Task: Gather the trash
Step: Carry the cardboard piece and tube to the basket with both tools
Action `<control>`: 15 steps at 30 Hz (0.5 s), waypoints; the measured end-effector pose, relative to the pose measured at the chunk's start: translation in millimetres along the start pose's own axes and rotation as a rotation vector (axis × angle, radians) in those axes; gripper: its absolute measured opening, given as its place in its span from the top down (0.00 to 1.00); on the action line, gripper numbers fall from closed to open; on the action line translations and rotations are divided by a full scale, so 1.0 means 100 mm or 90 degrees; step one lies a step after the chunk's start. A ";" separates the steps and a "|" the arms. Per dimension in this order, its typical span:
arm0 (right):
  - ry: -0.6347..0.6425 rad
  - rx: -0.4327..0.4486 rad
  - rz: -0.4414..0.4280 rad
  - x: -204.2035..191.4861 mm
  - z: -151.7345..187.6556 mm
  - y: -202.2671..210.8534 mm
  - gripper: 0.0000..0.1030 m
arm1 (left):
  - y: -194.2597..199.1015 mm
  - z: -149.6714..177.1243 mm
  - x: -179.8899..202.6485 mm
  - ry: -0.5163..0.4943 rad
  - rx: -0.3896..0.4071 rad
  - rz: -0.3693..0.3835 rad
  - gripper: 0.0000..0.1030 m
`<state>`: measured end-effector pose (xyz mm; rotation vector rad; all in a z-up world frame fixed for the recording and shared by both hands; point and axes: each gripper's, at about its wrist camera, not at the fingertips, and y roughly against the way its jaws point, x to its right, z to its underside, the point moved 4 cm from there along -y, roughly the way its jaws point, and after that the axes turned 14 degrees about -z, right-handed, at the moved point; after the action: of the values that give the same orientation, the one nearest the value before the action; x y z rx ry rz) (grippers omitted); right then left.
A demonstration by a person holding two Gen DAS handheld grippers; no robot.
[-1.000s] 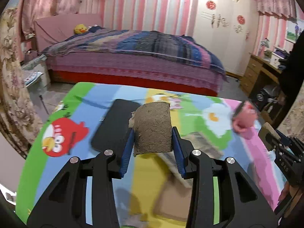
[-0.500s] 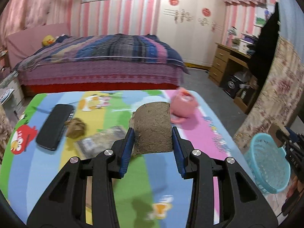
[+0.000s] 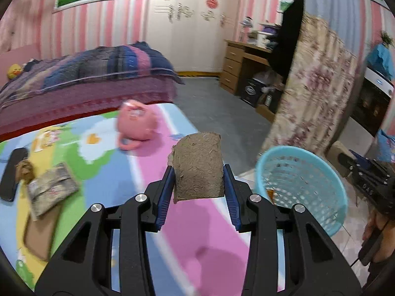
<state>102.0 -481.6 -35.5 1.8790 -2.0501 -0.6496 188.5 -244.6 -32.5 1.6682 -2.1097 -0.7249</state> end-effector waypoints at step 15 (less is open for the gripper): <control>-0.056 -0.004 0.031 0.50 0.33 0.06 0.68 | -0.27 0.11 1.33 -0.096 -0.012 0.105 0.62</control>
<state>74.5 -525.9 -65.5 1.8220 -2.1378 -0.7373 171.6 -376.1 -62.4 1.4482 -2.3028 -0.8381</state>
